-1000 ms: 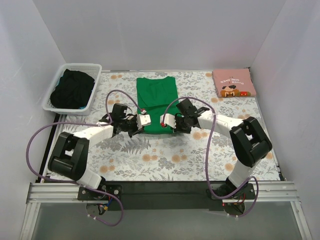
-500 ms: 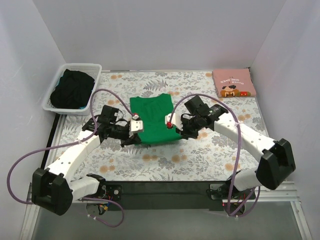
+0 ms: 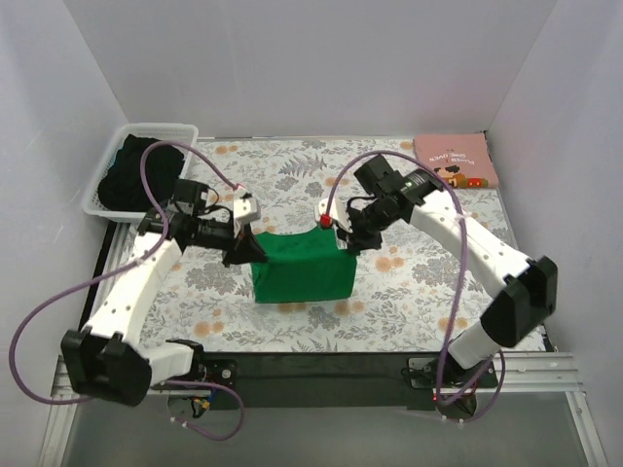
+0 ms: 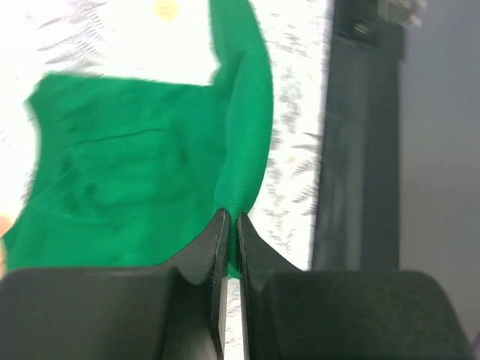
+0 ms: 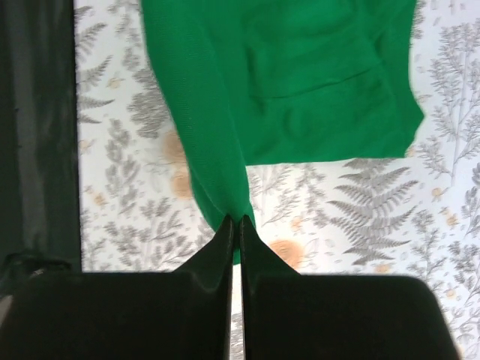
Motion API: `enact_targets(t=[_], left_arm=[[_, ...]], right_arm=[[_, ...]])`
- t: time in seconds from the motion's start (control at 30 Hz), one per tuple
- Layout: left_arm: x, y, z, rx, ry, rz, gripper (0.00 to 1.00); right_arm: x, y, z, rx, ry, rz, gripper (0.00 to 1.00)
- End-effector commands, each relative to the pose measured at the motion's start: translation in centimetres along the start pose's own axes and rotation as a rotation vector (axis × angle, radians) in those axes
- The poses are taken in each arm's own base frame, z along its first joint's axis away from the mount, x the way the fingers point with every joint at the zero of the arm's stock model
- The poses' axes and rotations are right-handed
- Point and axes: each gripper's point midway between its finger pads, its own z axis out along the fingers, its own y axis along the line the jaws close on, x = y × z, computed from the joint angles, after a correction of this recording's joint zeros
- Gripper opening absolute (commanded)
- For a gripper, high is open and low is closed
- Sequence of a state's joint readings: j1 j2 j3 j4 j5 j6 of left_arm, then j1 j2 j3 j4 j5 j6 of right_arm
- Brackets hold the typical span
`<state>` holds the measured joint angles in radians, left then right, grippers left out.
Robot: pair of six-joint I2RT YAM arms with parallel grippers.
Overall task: Fold and stack the t-shirts
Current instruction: Fold the tshirt
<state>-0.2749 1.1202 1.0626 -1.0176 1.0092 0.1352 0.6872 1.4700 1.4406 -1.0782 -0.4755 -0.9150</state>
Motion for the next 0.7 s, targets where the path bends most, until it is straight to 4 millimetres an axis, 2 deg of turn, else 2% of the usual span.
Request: enact_targets(t=[0.0,0.03,0.07,0.1,0.17,0.2,0.23,0.27,0.3,0.33,0.37,0.5,0.6,0.67], left_arm=[[-0.2,5.8,-1.4,-0.057,-0.070,-0.063,0.00],[1.0,7.5,-1.0,-0.044,-0.063,-0.111,0.00],[1.5,9.1,-1.8,-0.069,-0.074,-0.126,0.00],[2.1,10.2,-1.8,-0.075,-0.078,-0.129,0.00],[4.0,12.5,-1.3,-0.077,-0.073,-0.182,0.00],[4.8,13.5,-0.9,-0.085,-0.067,-0.175,0.00],[6.3,14.4,-0.3,-0.083,-0.039,-0.208,0.00],[6.8,15.3,0.0,-0.091,-0.038,-0.206,0.00],[7.3,15.9,0.3,-0.098,-0.035,-0.216,0.00],[8.3,16.6,0.7,-0.107,-0.026,-0.272,0.00],[8.5,17.4,0.9,-0.120,-0.030,-0.253,0.00],[10.6,18.4,2.0,-0.112,-0.018,-0.328,0.01],[12.2,17.7,2.5,-0.095,0.009,-0.378,0.01],[13.7,16.0,3.5,-0.073,0.070,-0.383,0.01]], right_arm=[[1.3,-4.1,1.8,-0.036,0.042,-0.002,0.01],[1.4,-4.9,2.3,-0.041,0.048,-0.001,0.01],[0.8,-6.3,2.4,-0.026,0.039,-0.016,0.01],[1.7,-7.2,4.1,-0.059,0.061,-0.004,0.01],[1.2,-9.2,5.2,-0.058,0.051,-0.006,0.01],[2.4,-10.0,7.1,-0.094,0.070,0.025,0.01],[2.8,-10.8,7.8,-0.098,0.071,0.034,0.01],[2.7,-12.1,8.2,-0.080,0.062,0.026,0.01],[4.0,-12.8,9.9,-0.100,0.081,0.054,0.01],[4.7,-13.9,10.4,-0.082,0.082,0.067,0.01],[5.6,-14.8,11.5,-0.082,0.097,0.081,0.01],[7.1,-15.8,13.4,-0.084,0.113,0.123,0.01],[7.7,-15.1,13.7,-0.100,0.119,0.141,0.01],[8.3,-13.6,13.7,-0.124,0.122,0.164,0.01]])
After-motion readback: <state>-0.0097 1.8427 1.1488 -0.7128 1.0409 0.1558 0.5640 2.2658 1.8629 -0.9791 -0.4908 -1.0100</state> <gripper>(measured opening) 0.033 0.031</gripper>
